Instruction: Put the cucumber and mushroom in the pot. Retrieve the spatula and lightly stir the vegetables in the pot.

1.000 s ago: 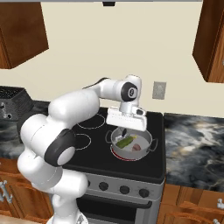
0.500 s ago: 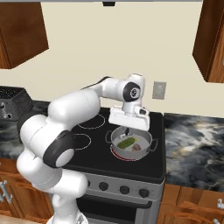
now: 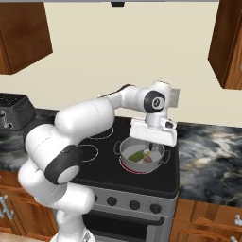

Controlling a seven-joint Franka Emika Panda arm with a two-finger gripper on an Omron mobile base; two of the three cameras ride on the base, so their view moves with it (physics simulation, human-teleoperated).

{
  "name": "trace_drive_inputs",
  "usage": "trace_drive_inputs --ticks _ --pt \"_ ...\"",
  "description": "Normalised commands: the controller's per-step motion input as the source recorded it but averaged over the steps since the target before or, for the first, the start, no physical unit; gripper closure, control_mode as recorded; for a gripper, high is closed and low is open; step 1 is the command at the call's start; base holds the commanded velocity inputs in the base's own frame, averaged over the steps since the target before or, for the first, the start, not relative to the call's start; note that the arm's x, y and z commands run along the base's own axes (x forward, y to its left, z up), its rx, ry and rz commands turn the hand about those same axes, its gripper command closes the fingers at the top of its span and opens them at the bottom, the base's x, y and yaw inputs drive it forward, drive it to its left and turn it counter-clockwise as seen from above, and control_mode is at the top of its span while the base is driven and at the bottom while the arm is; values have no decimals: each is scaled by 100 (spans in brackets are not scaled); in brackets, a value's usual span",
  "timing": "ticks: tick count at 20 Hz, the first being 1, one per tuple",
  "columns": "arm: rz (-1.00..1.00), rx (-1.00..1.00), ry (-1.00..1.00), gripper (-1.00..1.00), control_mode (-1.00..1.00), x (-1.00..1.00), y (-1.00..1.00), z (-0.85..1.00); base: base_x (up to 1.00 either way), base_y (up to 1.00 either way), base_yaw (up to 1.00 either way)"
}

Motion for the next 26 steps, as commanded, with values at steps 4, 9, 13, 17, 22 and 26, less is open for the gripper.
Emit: trace_drive_inputs --ticks 4,9,13,17,22,26 --pt "0 0 6 100 -100 -1 -10 0 0 0 0" --pt "0 0 7 100 -100 0 0 0 0 0 0" --pt "0 -2 21 100 -100 16 2 0 0 0 0" --pt "0 -3 10 100 -100 23 15 -5 0 0 0" --pt "0 0 0 100 -100 19 6 -12 0 0 0" --pt "0 0 -3 100 -100 0 0 -4 0 0 0"
